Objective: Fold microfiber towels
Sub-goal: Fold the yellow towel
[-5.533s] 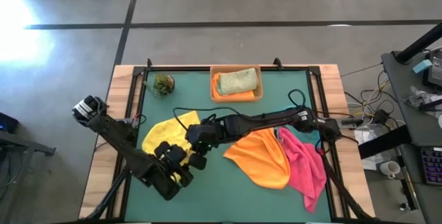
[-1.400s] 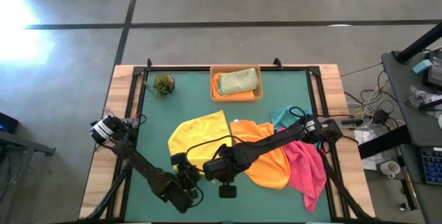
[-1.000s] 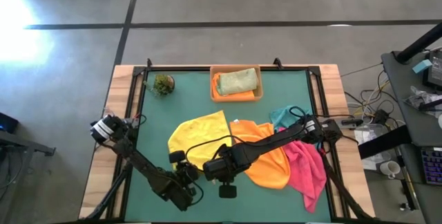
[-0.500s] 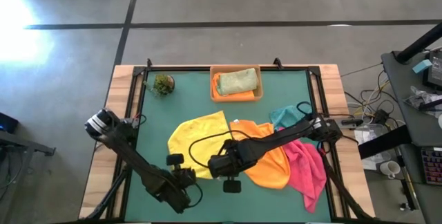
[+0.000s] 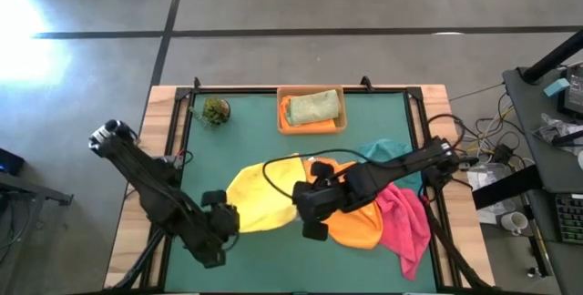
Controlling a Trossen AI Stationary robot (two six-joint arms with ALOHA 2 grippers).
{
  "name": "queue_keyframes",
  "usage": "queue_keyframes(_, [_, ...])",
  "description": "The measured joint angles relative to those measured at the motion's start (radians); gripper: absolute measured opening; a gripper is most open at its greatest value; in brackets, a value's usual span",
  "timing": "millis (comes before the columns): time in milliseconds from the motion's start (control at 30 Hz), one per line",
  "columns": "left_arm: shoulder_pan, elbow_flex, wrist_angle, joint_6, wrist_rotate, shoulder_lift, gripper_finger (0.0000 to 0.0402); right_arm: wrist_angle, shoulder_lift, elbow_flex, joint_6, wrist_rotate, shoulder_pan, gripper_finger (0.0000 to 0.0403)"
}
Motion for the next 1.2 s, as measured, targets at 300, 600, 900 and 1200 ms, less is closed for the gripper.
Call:
queue_keyframes(300, [0.000, 0.000, 0.001, -0.048, 0.047, -0.089, 0.0000, -0.010, -0.026, 0.000, 0.193, 0.039, 0.034, 0.0011])
queue_keyframes(600, [-0.043, -0.022, 0.116, -0.157, 0.206, 0.012, 0.0000, -0.014, 0.004, -0.026, 0.351, -0.097, 0.125, 0.0011])
queue_keyframes(900, [-0.063, -0.008, 0.136, -0.153, 0.330, 0.119, 0.0000, 0.045, 0.025, -0.038, 0.314, -0.163, 0.143, 0.0011])
queue_keyframes(1200, [-0.065, 0.002, 0.060, -0.140, 0.217, 0.056, 0.0000, 0.051, 0.023, -0.006, 0.201, -0.066, 0.113, 0.0011])
